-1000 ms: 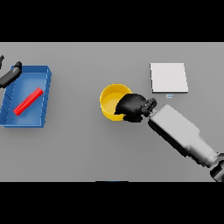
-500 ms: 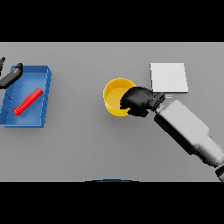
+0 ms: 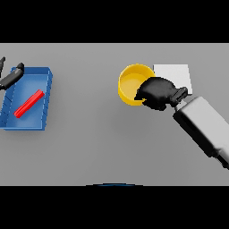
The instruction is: Pick up the red beaker and tilt it to pour out 1 green nut into yellow bowl. Pick up the yellow bowl and place it on the metallic measuring scale.
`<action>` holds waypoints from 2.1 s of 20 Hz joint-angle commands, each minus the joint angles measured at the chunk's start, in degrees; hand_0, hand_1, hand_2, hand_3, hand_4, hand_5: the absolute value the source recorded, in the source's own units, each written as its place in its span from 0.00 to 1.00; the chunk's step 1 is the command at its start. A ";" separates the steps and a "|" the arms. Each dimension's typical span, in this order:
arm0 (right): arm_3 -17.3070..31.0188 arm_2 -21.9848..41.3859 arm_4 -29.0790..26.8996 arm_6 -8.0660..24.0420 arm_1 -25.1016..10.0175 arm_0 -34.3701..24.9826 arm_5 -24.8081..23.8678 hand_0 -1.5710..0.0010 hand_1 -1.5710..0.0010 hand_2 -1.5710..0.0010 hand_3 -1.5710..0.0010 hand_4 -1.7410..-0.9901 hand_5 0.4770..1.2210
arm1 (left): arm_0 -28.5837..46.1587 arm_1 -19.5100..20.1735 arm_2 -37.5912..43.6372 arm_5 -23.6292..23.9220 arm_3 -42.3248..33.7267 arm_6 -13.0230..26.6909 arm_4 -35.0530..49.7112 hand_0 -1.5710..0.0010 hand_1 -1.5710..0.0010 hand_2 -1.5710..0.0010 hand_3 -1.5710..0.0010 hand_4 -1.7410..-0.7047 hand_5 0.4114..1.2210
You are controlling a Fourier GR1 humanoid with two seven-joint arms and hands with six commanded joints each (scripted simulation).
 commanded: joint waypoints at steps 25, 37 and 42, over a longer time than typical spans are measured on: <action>37.02 -9.72 1.94 -5.64 -0.55 -7.89 -16.81 0.01 0.00 0.11 0.13 0.00 1.00 | 0.96 1.60 -0.09 0.45 -2.10 2.96 0.38 1.00 1.00 1.00 1.00 0.98 0.37; 40.41 -11.50 0.72 -5.51 0.44 -8.63 -13.43 0.71 0.55 0.49 0.57 0.24 0.66 | 0.78 0.27 -0.30 -0.12 -0.99 1.59 0.32 1.00 1.00 1.00 1.00 0.98 0.39; 41.42 -9.97 2.23 -7.38 0.20 -9.53 -13.44 0.90 0.84 0.76 0.71 0.36 0.49 | 1.10 0.57 -0.25 0.46 -1.28 2.15 0.32 1.00 1.00 1.00 1.00 0.98 0.36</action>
